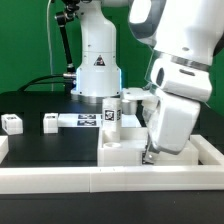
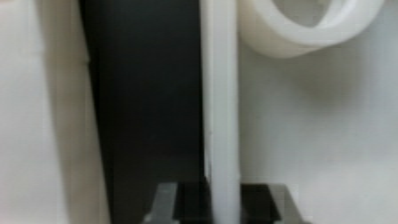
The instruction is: Assemble square table
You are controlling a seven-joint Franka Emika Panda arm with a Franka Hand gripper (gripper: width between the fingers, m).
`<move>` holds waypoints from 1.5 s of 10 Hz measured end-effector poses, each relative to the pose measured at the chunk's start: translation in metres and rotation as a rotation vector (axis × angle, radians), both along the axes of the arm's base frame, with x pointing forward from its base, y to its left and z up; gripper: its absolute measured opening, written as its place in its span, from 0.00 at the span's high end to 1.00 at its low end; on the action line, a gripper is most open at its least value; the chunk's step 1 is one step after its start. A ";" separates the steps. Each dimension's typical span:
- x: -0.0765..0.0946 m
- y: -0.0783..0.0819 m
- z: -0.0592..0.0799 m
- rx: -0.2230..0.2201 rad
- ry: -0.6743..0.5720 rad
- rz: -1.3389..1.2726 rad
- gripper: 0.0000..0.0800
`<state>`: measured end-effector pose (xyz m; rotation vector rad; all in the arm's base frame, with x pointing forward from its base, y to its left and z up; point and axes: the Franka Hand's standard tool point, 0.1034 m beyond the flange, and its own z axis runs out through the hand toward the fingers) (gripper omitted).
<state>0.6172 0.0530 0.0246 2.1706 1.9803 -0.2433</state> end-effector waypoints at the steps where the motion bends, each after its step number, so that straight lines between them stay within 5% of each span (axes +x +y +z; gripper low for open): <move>1: 0.007 0.008 0.001 -0.001 0.000 -0.006 0.92; 5: 0.010 0.010 -0.002 -0.018 0.013 -0.001 0.92; 6: 0.005 0.009 -0.003 -0.025 0.035 -0.006 0.66; 7: -0.001 0.007 -0.005 -0.032 0.057 -0.012 0.66; 9: -0.005 -0.002 0.014 -0.035 0.061 -0.028 0.28; 13: -0.029 -0.033 0.062 -0.022 0.037 -0.070 0.19; 15: -0.060 -0.056 0.066 -0.008 0.050 -0.095 0.19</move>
Offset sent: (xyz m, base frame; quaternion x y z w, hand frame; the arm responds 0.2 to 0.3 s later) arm 0.0000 0.0000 0.0000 0.0000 0.0000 0.0000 1.0000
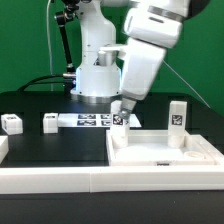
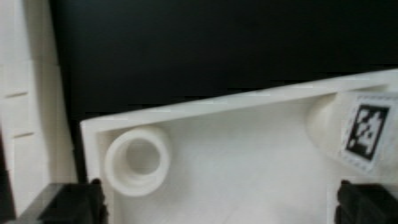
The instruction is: Assemble square table
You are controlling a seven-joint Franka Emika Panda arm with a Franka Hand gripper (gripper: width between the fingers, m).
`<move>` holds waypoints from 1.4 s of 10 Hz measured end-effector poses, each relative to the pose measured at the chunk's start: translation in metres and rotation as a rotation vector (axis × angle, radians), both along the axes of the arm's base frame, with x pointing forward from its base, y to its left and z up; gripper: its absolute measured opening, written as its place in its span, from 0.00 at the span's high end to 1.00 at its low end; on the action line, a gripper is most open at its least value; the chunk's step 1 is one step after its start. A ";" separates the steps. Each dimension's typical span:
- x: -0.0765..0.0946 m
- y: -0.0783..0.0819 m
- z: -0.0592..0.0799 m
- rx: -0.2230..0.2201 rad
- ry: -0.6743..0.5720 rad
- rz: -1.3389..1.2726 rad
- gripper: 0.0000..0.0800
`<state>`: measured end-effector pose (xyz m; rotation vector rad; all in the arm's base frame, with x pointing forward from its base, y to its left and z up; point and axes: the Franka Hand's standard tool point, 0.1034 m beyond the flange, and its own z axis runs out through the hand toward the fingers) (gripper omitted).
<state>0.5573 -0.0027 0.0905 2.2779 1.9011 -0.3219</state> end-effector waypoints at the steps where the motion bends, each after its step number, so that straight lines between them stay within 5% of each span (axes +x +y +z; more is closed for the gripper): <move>1: -0.008 -0.013 -0.001 0.005 -0.001 -0.007 0.19; 2: -0.019 -0.020 -0.005 0.005 0.011 -0.031 0.19; 7: -0.017 -0.019 -0.005 -0.011 -0.046 -0.248 0.19; 14: -0.054 -0.091 -0.018 -0.096 -0.066 -0.760 0.19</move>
Offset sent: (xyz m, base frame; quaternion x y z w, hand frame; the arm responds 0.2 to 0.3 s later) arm 0.0000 0.0000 0.0000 0.0000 0.0000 0.0000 1.0000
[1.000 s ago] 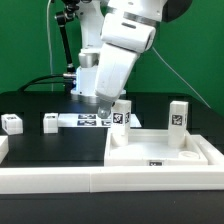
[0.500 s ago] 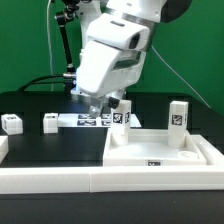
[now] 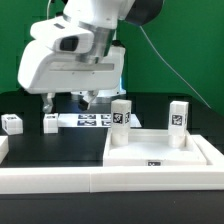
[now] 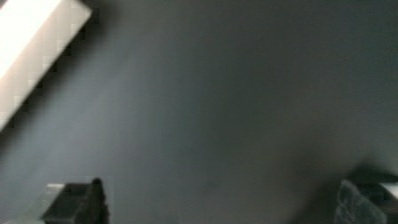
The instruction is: Assemble square table
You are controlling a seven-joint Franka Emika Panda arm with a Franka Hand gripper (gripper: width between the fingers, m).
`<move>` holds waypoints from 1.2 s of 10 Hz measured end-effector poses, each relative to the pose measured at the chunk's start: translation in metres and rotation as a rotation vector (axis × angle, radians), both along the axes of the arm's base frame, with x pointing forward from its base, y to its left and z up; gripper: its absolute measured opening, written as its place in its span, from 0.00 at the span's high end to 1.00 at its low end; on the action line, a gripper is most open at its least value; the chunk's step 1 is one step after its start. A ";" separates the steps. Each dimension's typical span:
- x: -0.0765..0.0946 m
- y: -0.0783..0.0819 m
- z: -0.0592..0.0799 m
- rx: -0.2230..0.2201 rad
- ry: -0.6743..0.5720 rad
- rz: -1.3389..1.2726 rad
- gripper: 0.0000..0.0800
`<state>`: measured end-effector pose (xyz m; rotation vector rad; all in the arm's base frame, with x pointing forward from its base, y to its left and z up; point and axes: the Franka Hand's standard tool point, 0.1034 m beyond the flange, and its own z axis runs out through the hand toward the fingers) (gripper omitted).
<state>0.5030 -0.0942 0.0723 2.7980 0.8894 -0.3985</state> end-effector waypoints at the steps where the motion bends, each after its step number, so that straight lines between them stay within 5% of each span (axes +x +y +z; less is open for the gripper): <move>1: 0.001 0.002 0.000 -0.010 -0.014 -0.044 0.19; 4: -0.001 0.002 -0.001 -0.017 -0.031 -0.155 0.19; 9: -0.047 -0.037 -0.011 0.042 0.080 -0.426 0.19; 12: -0.044 -0.038 -0.011 0.040 0.073 -0.420 0.19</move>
Offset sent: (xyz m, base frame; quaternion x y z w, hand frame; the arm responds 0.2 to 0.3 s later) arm 0.0000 0.0000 0.0000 0.0000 0.0000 0.0000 1.0000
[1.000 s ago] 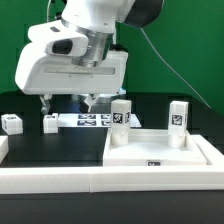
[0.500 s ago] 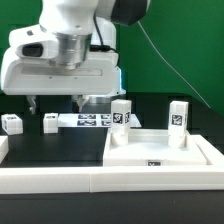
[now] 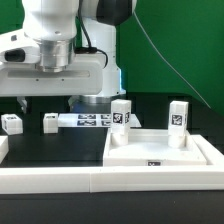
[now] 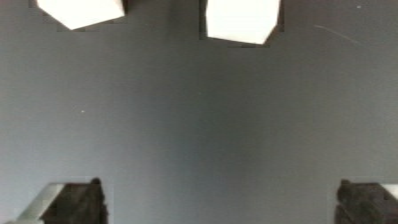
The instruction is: Assemble square table
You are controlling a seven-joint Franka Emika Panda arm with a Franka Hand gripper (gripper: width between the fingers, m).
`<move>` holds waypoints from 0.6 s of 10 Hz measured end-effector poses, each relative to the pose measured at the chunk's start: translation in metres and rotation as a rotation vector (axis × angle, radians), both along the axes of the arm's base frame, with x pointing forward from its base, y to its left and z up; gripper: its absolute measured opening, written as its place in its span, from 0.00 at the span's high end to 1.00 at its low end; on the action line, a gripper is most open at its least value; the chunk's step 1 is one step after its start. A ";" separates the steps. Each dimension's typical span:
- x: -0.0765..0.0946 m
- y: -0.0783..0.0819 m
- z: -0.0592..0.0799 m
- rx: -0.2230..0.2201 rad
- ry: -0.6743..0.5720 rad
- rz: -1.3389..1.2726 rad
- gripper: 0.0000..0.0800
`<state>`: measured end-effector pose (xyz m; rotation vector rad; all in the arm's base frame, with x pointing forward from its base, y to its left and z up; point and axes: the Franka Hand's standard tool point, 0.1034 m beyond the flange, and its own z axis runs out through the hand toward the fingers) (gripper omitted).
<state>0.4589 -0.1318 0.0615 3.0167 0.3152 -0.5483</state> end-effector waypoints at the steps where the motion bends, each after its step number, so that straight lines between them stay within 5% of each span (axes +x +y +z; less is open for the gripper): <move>1: -0.003 0.001 -0.001 0.001 0.002 -0.046 0.19; 6: -0.046 0.009 -0.014 0.020 0.064 -0.203 0.19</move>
Offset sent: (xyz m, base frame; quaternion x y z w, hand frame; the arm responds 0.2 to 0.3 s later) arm -0.0356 0.0120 0.0001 0.0223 -0.0113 0.0705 0.9972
